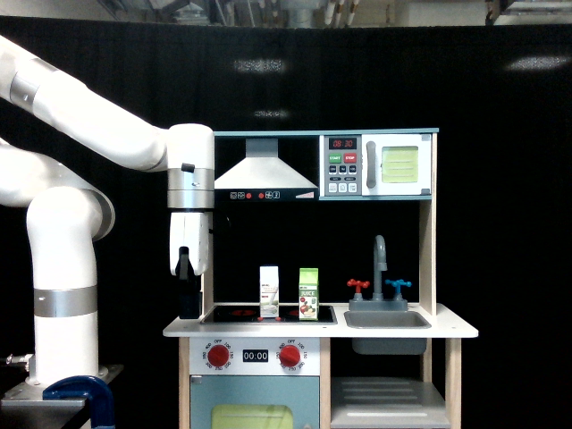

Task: Put the green box into the sink

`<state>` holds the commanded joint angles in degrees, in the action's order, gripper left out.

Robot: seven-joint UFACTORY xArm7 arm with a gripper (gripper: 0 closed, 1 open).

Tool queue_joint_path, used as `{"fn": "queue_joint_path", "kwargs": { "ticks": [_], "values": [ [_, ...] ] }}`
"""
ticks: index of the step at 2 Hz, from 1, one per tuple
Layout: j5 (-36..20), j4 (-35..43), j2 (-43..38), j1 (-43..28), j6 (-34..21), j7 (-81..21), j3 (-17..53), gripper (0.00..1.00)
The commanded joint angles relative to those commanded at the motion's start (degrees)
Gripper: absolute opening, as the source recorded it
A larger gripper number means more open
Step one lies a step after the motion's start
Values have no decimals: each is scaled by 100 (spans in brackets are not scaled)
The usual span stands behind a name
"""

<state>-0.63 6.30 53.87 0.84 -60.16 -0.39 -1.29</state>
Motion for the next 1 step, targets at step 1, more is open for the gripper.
{"fn": "queue_joint_path", "kwargs": {
  "ticks": [1],
  "values": [
    [-11, 15, -38, -16, 23, 19, -13, 100]
  ]
}}
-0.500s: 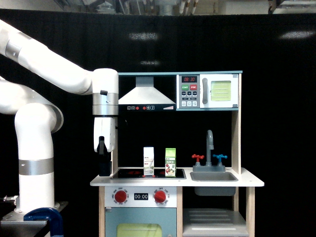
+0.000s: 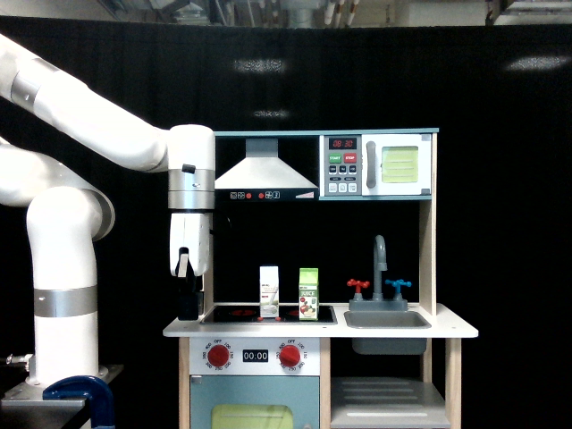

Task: Put the green box into the sink

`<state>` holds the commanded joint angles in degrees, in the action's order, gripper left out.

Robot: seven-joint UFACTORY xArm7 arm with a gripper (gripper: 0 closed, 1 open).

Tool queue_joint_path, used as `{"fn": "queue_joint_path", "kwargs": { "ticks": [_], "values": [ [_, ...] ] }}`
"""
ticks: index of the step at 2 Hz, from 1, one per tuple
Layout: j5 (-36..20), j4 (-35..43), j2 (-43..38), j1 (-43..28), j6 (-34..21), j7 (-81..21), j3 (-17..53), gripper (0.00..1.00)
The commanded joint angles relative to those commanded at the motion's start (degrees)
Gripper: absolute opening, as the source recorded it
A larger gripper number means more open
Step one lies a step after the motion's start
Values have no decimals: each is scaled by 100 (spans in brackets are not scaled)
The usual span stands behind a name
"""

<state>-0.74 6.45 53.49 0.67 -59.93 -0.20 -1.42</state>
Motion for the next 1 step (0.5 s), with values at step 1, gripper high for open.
{"fn": "queue_joint_path", "kwargs": {
  "ticks": [1],
  "values": [
    [89, 459, -753, -718, 380, -1355, 260, 100]
  ]
}}
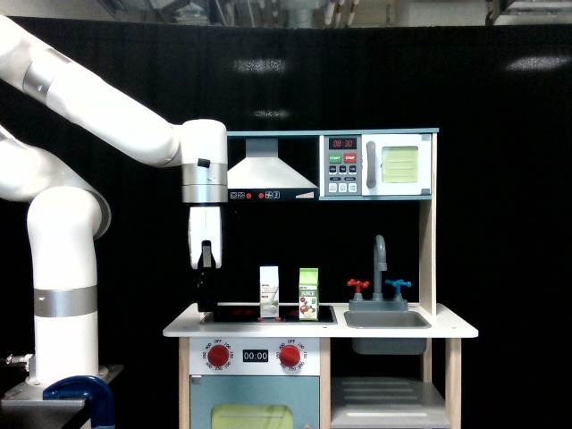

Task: Put the green box into the sink

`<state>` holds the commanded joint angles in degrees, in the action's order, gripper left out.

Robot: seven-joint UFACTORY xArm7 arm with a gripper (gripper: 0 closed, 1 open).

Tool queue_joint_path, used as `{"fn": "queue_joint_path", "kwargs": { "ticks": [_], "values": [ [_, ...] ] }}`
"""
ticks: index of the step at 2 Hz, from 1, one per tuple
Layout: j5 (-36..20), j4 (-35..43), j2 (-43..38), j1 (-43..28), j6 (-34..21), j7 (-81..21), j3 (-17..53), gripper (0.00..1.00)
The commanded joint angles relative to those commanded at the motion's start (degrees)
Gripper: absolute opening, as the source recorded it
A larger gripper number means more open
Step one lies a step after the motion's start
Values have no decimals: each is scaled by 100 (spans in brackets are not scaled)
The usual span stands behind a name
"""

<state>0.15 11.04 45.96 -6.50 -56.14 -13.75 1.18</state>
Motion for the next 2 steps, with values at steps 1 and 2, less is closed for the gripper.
{"fn": "queue_joint_path", "kwargs": {
  "ticks": [1, 2],
  "values": [
    [353, 709, -986, -333, 514, -2117, 847, 100],
    [-717, 1763, -1833, -1576, 585, -5662, 2431, 100]
  ]
}}
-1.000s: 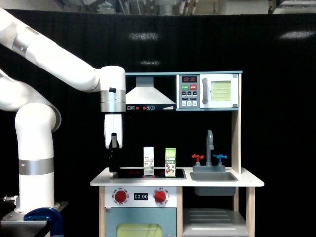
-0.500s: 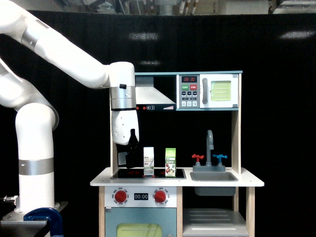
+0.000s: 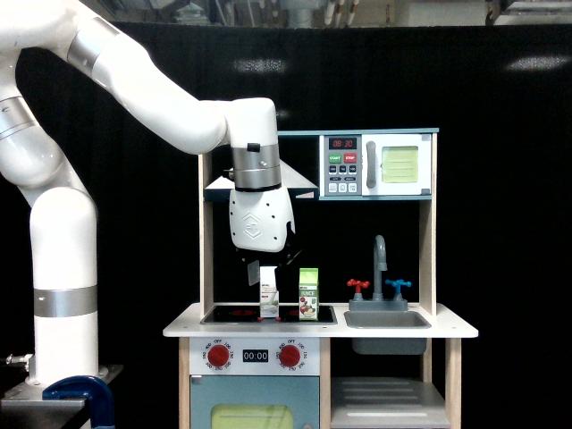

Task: Put the green box into the sink

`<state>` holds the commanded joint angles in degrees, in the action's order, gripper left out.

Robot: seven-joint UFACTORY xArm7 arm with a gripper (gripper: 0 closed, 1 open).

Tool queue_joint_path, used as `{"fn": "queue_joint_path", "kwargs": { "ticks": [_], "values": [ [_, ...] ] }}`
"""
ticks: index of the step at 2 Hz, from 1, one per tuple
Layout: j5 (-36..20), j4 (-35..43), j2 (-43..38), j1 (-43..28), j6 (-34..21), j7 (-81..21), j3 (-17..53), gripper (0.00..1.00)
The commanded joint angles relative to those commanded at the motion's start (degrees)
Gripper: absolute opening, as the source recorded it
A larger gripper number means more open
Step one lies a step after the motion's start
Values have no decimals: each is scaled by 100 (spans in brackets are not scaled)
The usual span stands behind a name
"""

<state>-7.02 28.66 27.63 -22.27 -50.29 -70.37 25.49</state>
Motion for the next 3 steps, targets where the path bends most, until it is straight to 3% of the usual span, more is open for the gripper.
{"fn": "queue_joint_path", "kwargs": {
  "ticks": [1, 3],
  "values": [
    [-1568, 759, -955, -1193, -220, -2033, 719, 100],
    [-2986, 1757, -2486, -1663, -995, -3526, 717, 100]
  ]
}}
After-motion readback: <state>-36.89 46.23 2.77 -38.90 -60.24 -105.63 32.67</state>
